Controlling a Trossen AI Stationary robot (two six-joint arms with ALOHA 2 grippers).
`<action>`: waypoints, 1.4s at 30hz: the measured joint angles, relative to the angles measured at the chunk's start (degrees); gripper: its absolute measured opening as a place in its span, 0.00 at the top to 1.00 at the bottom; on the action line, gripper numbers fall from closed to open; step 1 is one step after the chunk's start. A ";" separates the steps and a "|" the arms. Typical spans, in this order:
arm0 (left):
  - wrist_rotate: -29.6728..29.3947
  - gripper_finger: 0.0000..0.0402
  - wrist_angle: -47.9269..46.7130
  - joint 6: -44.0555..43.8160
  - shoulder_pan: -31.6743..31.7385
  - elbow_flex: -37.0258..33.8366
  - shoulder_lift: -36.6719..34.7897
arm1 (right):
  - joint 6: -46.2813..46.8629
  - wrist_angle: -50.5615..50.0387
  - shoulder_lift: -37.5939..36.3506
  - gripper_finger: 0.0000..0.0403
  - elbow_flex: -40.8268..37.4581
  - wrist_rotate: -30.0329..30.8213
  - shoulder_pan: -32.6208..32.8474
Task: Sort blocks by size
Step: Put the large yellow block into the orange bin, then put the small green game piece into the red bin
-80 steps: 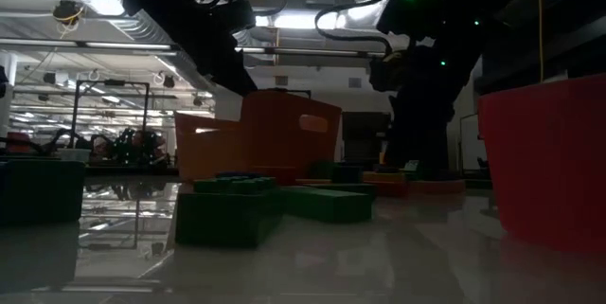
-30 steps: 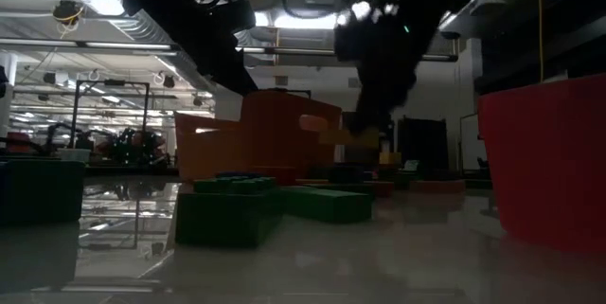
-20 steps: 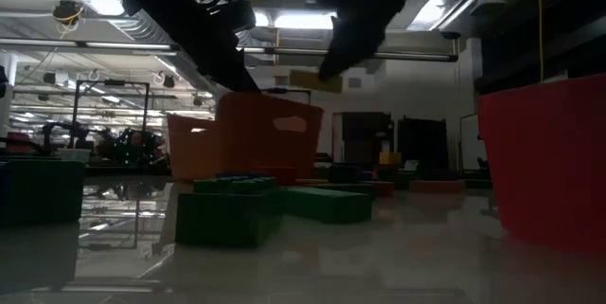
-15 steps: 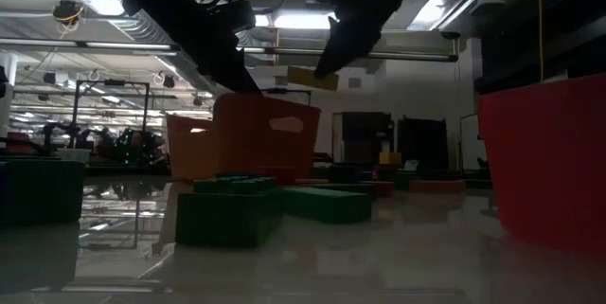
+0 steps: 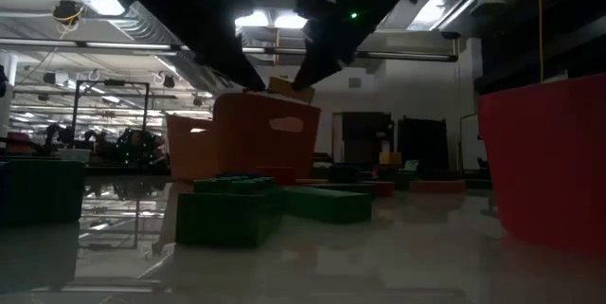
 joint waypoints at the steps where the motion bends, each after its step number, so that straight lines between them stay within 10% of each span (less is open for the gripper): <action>1: -0.01 0.48 0.41 0.05 -0.55 -0.01 -0.76 | 0.00 -0.20 -0.02 0.82 0.00 -0.04 -0.22; 20: 7.68 0.48 -7.52 -7.95 -16.37 0.06 -9.27 | 0.11 0.15 -0.07 0.54 0.00 -3.18 -1.41; 42: 9.23 0.48 -8.05 -28.79 -34.57 -7.13 -3.05 | 0.12 -1.94 -4.31 0.55 -0.02 -9.26 -1.37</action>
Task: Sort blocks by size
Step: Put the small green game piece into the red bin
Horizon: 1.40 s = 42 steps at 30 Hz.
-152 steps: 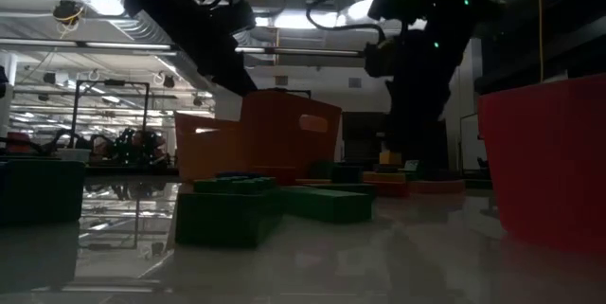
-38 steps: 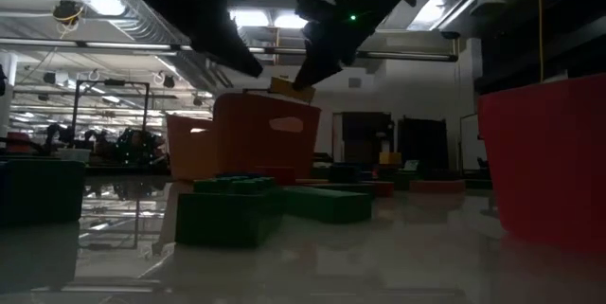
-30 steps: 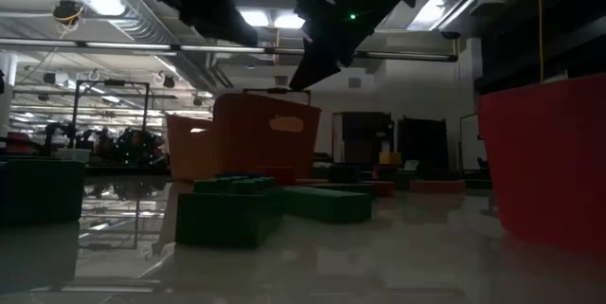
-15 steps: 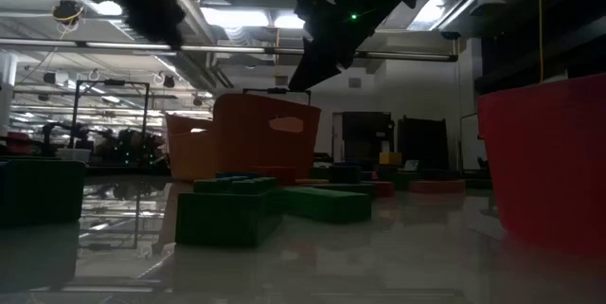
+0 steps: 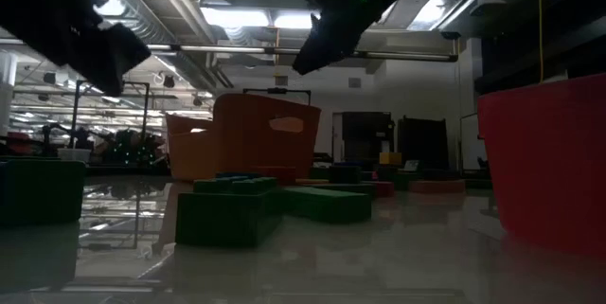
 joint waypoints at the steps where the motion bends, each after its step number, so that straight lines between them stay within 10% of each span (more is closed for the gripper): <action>1: 0.01 0.48 0.32 -0.17 -0.08 0.01 0.65 | 0.02 -0.79 -0.42 0.55 0.00 -0.32 0.00; 28: 0.07 0.48 4.12 0.34 -3.04 0.00 12.88 | 0.50 -5.53 -4.65 0.55 -0.02 -0.35 0.00; 42: 1.10 0.70 3.97 0.35 -3.04 -0.02 12.88 | 0.50 -7.52 -4.63 0.55 -0.02 -0.35 0.00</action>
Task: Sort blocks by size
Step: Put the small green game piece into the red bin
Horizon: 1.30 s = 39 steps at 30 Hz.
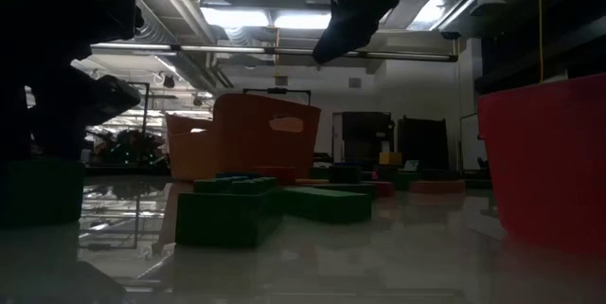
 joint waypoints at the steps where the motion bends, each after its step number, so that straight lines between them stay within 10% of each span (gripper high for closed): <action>1: 0.00 0.72 0.04 0.18 0.00 0.00 0.00 | 0.00 -0.01 0.00 0.55 0.00 0.00 0.00; 20: -0.80 0.81 6.01 10.01 7.65 3.13 -0.61 | 0.23 -16.48 -2.62 0.55 6.98 -0.02 0.00; 39: 3.20 0.79 62.85 24.86 14.70 4.46 10.82 | 0.18 -23.50 -2.62 0.55 8.50 -0.02 -0.04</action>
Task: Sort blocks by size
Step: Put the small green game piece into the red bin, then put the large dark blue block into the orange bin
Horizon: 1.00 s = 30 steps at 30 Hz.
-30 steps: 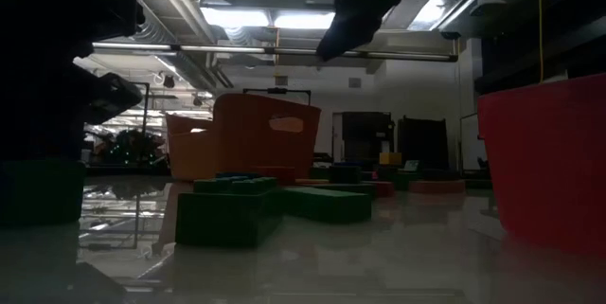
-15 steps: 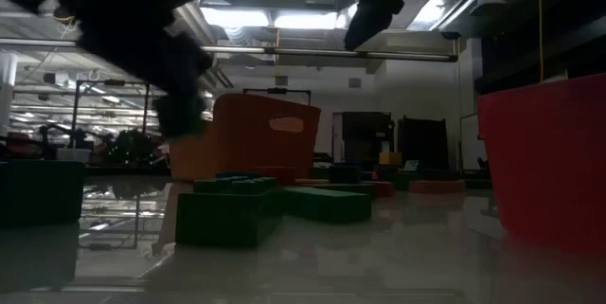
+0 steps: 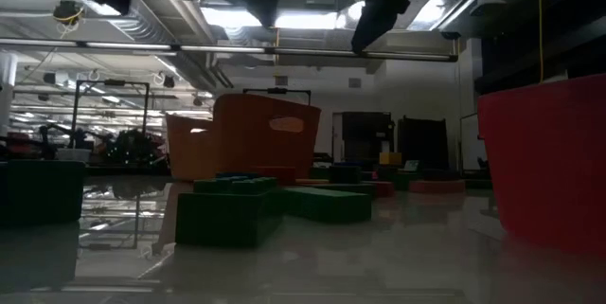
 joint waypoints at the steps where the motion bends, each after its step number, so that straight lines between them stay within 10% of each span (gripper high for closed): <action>1: 0.22 0.79 2.22 -0.10 -0.14 1.12 2.26 | -0.01 -0.12 0.00 0.55 0.00 0.01 0.00; 15: 2.77 0.78 -2.56 1.03 -1.94 27.03 28.22 | -0.07 -5.93 0.00 0.55 0.00 0.00 0.02; 30: 0.39 0.54 -10.04 1.26 -1.70 32.59 31.54 | -6.05 -21.87 0.02 0.55 -2.23 2.16 -0.02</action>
